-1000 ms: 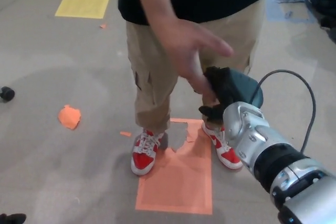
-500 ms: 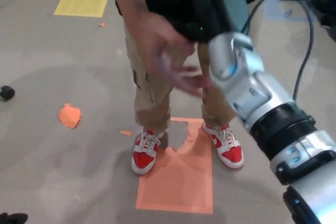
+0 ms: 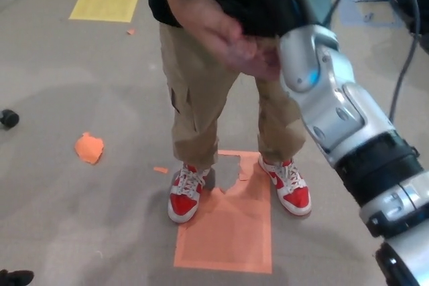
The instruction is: The robot extends its right arm to grab a person's hand and shakes it
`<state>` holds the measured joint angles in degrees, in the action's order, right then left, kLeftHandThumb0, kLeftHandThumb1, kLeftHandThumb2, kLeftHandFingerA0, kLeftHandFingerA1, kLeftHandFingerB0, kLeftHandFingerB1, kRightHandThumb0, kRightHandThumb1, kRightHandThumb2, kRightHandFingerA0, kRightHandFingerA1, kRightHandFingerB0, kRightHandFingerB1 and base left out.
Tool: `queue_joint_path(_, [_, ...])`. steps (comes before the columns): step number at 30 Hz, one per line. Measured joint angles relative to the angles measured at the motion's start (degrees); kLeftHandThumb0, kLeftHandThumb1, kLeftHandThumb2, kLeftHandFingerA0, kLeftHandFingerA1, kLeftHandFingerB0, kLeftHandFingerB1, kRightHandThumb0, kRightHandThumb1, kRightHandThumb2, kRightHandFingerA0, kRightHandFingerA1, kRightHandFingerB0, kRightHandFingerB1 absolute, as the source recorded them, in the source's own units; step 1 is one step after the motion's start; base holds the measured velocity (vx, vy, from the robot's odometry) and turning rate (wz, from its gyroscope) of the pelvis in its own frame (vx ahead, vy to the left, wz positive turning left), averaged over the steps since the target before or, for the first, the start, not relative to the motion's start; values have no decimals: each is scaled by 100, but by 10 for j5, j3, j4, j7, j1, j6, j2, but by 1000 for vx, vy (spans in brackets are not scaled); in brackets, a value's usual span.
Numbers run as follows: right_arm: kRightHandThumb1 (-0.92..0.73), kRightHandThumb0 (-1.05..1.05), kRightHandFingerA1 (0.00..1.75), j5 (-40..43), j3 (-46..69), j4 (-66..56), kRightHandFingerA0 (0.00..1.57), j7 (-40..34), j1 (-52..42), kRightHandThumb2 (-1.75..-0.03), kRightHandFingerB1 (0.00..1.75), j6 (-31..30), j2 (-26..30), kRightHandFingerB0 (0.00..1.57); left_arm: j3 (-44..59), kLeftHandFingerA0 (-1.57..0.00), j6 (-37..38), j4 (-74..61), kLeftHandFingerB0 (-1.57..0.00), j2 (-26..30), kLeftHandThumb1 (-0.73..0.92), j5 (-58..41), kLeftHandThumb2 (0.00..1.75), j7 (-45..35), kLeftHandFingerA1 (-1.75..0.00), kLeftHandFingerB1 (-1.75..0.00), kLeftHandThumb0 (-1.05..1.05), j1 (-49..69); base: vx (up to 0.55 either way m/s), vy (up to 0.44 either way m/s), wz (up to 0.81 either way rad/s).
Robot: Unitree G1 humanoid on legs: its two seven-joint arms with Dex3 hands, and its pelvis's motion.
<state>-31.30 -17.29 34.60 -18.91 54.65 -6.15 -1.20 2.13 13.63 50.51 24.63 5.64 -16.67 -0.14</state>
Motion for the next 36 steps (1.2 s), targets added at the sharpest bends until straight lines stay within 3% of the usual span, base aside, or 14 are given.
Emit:
queue_joint_path(2, [-52, -61, 61, -1, -1, -38, 62, 11, -39, -86, 52, -7, 19, 43, 0, 0, -1, -2, 0, 1, 66, 0, 116, 0, -48, -47, -31, -1, 0, 0, 0])
queue_joint_path(5, [-60, -64, 47, -2, 0, -104, 55, 27, -98, -64, 39, -20, 44, 40, 1, -7, -1, -3, -2, 1, 75, -1, 104, -1, -43, -40, -62, 0, 0, 0, 0])
queue_joint_path(6, [-64, -61, 45, -3, 0, -108, 49, 28, -103, -60, 37, -21, 46, 38, 1, 0, 0, -3, 0, 1, 66, -1, 117, -1, -48, -48, -31, 1, 0, 0, 0])
queue_joint_path(9, [-59, -70, 46, -4, 2, -182, 26, 48, -163, -84, 41, -34, 76, 21, 1, 0, 1, -3, 0, 1, 64, -1, 116, -3, -47, -47, -32, 0, 0, 0, 0])
queue_joint_path(12, [-71, -66, 34, -6, 9, -253, 21, 62, -215, -61, 28, -46, 96, 17, 1, 0, 0, -1, 0, 1, 65, -1, 116, -3, -47, -47, -32, -2, 0, 0, 0])
queue_joint_path(13, [-46, -35, 48, -7, 12, -274, 1, 66, -231, -101, 47, -50, 101, 0, 1, 0, 0, -1, 0, 1, 64, -1, 115, -3, -47, -47, -32, -3, 0, 0, 0])
queue_joint_path(18, [-45, -36, 48, -5, 36, -384, 1, 85, -329, -101, 47, -60, 120, 0, 3, 0, 1, 13, 0, 1, 62, -2, 114, -4, -48, -47, -33, -10, 0, 0, 0])
queue_joint_path(21, [-45, -36, 48, -2, 47, -431, 0, 99, -403, -101, 48, -63, 136, 0, 4, -5, 1, 21, -3, 1, 76, -2, 106, -5, -42, -37, -68, -13, 0, 0, 0])
queue_joint_path(22, [-62, -78, 43, -1, 49, -440, 11, 104, -429, -92, 31, -63, 142, 5, 4, -6, 1, 23, -1, 2, 76, -2, 104, -5, -43, -38, -68, -15, 0, 0, 0])
queue_joint_path(23, [-58, -74, 45, -1, 49, -442, 10, 111, -451, -94, 30, -64, 151, 0, 4, -10, 1, 27, -1, 2, 74, -2, 103, -6, -45, -39, -69, -18, 0, 0, 0])
queue_joint_path(32, [-60, -75, 44, 21, 42, -281, 5, 166, -510, -95, 27, -65, 173, 2, 5, 0, 1, 47, 0, 2, 60, -2, 114, -13, -47, -47, -34, -46, 0, 0, 0])
queue_joint_path(33, [-76, -75, 35, 23, 42, -266, 12, 169, -508, -65, 21, -65, 172, 5, 4, 0, 1, 48, 0, 2, 61, -1, 114, -12, -48, -47, -33, -47, 0, 0, 0])
queue_joint_path(35, [-64, -87, 40, 32, 44, -210, 4, 183, -498, -94, 19, -65, 171, 11, 1, 0, 1, 49, 0, 2, 61, 0, 114, -11, -47, -47, -34, -49, 0, 0, 0])
queue_joint_path(36, [-78, -72, 32, 39, 48, -186, 11, 189, -492, -63, 24, -64, 170, 1, 1, -11, 1, 50, 0, 2, 76, 0, 105, -10, -45, -38, -71, -50, 0, 0, 0])
